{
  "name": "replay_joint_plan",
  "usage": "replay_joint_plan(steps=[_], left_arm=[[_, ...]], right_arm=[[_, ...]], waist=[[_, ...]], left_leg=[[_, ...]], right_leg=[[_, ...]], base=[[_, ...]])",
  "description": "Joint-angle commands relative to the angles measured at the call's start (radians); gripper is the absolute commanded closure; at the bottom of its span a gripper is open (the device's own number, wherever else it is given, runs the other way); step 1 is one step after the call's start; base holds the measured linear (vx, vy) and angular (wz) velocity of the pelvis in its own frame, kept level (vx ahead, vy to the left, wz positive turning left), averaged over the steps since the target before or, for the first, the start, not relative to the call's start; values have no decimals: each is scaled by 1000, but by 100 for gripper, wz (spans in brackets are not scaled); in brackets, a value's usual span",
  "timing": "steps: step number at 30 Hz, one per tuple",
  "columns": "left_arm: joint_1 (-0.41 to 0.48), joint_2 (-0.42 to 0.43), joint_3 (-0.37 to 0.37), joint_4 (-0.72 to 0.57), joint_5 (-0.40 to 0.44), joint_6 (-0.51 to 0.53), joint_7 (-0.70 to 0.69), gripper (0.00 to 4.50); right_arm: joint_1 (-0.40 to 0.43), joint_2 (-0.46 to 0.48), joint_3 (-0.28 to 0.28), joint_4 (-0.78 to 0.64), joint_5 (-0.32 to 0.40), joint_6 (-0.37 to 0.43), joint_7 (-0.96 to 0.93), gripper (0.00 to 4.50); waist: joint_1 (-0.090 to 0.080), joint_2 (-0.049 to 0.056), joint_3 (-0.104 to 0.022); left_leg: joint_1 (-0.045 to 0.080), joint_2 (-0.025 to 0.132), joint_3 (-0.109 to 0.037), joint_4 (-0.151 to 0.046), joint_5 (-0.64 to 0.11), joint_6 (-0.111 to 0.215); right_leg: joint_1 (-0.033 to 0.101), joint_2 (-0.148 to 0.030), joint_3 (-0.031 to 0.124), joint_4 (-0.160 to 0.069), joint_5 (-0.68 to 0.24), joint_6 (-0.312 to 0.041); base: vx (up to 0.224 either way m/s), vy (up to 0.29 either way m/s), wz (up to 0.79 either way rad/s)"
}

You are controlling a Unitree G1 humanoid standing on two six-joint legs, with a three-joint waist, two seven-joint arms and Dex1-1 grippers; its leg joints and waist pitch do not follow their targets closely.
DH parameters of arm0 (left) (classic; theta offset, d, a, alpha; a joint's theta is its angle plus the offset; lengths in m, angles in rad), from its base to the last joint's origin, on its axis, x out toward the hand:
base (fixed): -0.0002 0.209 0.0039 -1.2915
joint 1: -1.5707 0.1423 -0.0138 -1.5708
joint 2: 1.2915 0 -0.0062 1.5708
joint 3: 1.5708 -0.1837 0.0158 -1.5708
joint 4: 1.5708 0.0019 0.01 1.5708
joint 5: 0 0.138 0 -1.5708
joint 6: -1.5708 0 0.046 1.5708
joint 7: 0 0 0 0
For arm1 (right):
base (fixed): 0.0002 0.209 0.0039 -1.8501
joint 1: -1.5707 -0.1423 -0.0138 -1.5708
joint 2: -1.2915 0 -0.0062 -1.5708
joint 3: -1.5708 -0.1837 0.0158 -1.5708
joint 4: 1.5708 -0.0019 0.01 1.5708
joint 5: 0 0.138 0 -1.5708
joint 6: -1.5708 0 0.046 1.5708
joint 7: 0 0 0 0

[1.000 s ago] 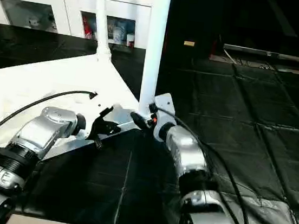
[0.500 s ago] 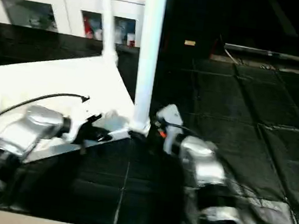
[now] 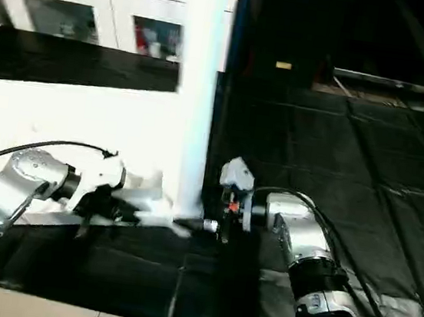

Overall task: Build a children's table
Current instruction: Rotate leg to tighten

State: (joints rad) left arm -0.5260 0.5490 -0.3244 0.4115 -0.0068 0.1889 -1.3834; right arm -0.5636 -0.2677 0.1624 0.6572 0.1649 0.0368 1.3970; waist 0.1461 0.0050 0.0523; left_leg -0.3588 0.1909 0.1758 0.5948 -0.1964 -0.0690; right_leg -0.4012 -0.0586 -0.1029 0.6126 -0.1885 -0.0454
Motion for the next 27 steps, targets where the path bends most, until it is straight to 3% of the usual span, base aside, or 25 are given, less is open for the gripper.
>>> replay_joint_plan(steps=[1, 9, 20, 27], left_arm=[[4, 10, -32, -47, -22, -13, -60, 450], [9, 23, -41, -57, -25, -31, -86, 450], [10, 28, -39, -48, -18, -40, -91, 450], [-3, 27, -38, -34, -21, -41, -83, 450]], right_arm=[[-38, -1, -3, 26, 9, 3, 21, 38], [-51, -11, 17, 50, 2, -4, 68, 103], [-39, -15, 28, 56, -4, -11, 75, 194], [-41, -12, 28, 63, 1, -1, 82, 201]], waist=[[-5, -3, -67], [-5, -4, -69], [-5, -4, -69], [-5, -4, -70]], left_leg=[[9, 57, -15, -67, -116, 64], [7, 56, -14, -65, -99, 68], [6, 54, -14, -63, -103, 65], [7, 55, -14, -63, -101, 67]], right_leg=[[54, -104, 68, -70, -215, -182], [55, -102, 67, -65, -177, -188], [57, -102, 67, -67, -201, -180], [56, -101, 67, -66, -192, -183]], base=[[0, 0, 0], [0, 0, 0], [0, 0, 0], [0, 0, 0]])
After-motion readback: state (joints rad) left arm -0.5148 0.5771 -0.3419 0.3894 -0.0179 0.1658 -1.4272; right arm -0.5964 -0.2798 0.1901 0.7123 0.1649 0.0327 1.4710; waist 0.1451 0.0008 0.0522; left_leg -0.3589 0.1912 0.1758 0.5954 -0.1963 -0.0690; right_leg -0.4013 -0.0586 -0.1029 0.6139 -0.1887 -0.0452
